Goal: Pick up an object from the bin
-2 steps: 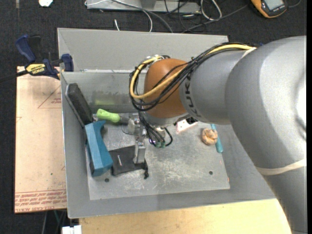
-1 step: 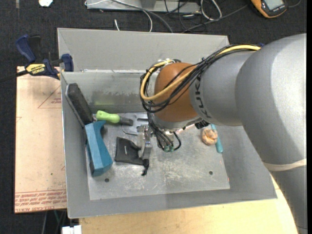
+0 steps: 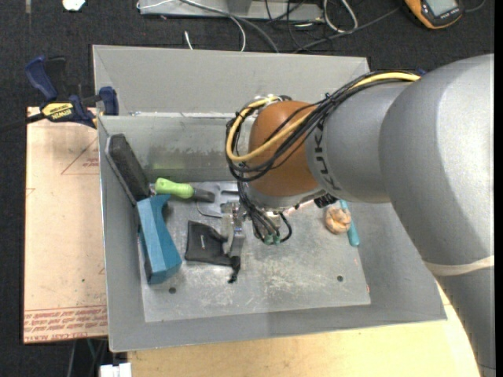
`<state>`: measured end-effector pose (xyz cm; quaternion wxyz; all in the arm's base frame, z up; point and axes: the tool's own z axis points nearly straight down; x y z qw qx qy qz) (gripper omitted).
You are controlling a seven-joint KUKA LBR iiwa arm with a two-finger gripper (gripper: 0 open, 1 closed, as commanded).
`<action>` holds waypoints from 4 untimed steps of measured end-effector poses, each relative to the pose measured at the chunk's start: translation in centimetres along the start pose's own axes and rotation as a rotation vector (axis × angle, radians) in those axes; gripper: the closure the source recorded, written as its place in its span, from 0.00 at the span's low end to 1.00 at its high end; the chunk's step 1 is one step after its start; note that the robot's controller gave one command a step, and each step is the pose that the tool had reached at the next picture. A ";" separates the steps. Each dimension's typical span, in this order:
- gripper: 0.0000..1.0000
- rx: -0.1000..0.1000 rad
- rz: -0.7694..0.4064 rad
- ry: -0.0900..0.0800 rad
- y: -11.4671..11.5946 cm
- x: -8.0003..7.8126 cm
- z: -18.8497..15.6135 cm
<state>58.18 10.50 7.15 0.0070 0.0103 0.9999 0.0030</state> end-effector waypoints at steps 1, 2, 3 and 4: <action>1.00 0.002 -0.019 0.004 -0.1 0.0 -5.4; 1.00 0.000 -0.326 -0.005 -0.7 0.3 -4.6; 1.00 -0.001 -0.437 0.004 -0.9 0.1 -8.8; 1.00 0.000 -0.359 -0.008 0.5 -2.3 -8.0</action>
Offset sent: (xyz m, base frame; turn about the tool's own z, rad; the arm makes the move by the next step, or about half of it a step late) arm -0.0124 -0.0156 -0.0015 -0.5919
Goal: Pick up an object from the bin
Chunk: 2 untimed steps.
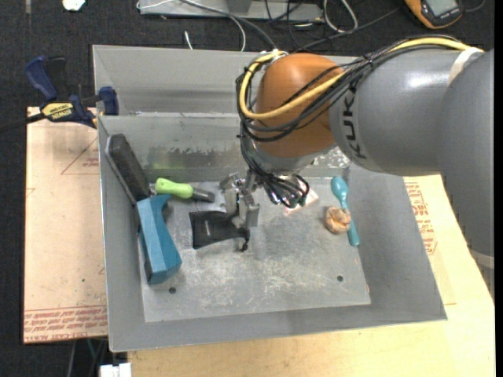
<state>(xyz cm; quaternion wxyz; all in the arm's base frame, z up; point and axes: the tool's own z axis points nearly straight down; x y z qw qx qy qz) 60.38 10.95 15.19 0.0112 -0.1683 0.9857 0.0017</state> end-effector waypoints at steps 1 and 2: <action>1.00 -0.002 -0.323 0.007 -0.1 0.1 -4.2; 1.00 -0.004 -0.132 0.008 0.0 0.0 -10.4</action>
Offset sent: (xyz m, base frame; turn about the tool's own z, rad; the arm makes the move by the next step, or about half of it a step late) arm -0.0031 -0.0013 0.1072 -0.1290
